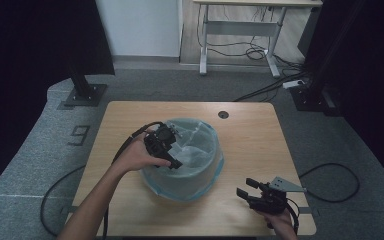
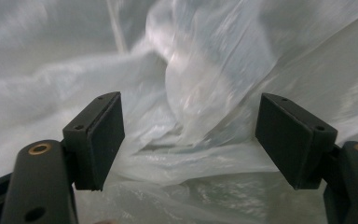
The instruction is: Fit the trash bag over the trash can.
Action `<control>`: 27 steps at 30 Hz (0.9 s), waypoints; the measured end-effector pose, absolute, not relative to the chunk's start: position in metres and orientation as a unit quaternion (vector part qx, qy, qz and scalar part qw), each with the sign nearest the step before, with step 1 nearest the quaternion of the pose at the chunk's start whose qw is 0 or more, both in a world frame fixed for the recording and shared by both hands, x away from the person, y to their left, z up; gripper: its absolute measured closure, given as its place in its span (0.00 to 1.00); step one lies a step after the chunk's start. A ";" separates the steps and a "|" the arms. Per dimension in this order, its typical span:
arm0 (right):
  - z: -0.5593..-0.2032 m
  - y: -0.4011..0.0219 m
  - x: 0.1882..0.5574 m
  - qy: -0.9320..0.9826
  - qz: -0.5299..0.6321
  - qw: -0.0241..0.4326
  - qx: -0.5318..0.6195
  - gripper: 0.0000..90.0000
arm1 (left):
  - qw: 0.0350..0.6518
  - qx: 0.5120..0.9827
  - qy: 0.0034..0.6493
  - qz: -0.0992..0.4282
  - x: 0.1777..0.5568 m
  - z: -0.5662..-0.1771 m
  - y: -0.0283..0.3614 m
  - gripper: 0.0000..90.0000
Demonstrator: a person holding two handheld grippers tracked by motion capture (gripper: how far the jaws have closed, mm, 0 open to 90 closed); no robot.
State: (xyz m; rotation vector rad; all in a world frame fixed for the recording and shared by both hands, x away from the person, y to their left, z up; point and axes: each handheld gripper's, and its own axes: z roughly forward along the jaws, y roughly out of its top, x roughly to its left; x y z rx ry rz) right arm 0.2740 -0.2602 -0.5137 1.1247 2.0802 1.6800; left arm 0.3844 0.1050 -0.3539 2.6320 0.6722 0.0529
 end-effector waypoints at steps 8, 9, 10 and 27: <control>-0.514 -0.262 0.274 0.711 0.575 0.121 0.386 0.38 | 0.295 0.922 0.242 0.061 0.368 -0.331 0.121 0.26; -0.513 -0.262 0.274 0.711 0.575 0.121 0.386 0.38 | 0.301 0.920 0.242 0.061 0.366 -0.330 0.123 0.26; -0.513 -0.262 0.274 0.711 0.575 0.121 0.386 0.38 | 0.307 0.918 0.243 0.063 0.364 -0.330 0.126 0.26; -0.515 -0.260 0.274 0.714 0.571 0.121 0.386 0.38 | 0.393 0.872 0.265 0.121 0.318 -0.340 0.183 0.27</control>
